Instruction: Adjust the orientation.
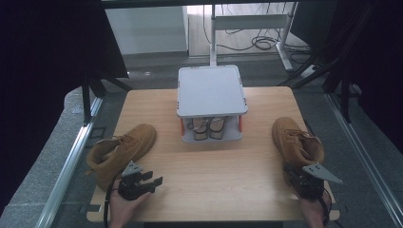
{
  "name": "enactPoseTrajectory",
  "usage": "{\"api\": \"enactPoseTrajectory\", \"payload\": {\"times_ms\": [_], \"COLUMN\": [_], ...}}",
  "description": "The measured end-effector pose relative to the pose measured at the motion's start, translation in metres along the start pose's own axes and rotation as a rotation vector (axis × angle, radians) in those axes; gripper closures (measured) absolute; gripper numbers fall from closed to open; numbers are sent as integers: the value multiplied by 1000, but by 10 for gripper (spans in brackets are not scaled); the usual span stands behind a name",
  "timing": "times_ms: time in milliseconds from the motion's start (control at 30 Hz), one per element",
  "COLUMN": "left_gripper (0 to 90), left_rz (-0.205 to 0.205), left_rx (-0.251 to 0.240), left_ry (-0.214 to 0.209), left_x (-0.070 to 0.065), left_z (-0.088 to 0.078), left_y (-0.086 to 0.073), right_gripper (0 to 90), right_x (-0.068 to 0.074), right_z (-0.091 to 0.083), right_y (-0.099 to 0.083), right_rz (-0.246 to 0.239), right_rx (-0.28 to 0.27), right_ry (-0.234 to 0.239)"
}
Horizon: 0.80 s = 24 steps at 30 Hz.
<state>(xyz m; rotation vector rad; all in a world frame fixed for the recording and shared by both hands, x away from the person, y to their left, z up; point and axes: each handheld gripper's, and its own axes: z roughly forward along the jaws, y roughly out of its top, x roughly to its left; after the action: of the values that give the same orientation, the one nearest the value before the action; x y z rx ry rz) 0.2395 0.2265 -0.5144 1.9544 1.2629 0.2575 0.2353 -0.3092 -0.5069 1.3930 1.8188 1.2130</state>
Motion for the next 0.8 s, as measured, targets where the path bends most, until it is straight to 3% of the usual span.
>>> {"api": "enactPoseTrajectory", "payload": {"times_ms": [167, 267, 333, 800], "left_gripper": [466, 466, 465, 465], "left_rz": [-5, -16, -9, -13], "left_rx": [-3, -7, -4, 1], "left_ry": [-1, -30, -21, -20], "left_x": [0, 1, 0, -1], "left_z": [-1, -1, 0, 0], "left_y": [0, 0, 1, 0], "right_gripper": [898, 898, 898, 898], "right_x": [-9, -14, -19, -35], "right_z": [-8, -12, -15, -24], "right_y": [-3, -4, -4, -5], "right_rz": [15, 36, 60, 93], "right_rx": [-7, -11, -18, -36], "right_ry": [-21, -30, -23, -68]}}
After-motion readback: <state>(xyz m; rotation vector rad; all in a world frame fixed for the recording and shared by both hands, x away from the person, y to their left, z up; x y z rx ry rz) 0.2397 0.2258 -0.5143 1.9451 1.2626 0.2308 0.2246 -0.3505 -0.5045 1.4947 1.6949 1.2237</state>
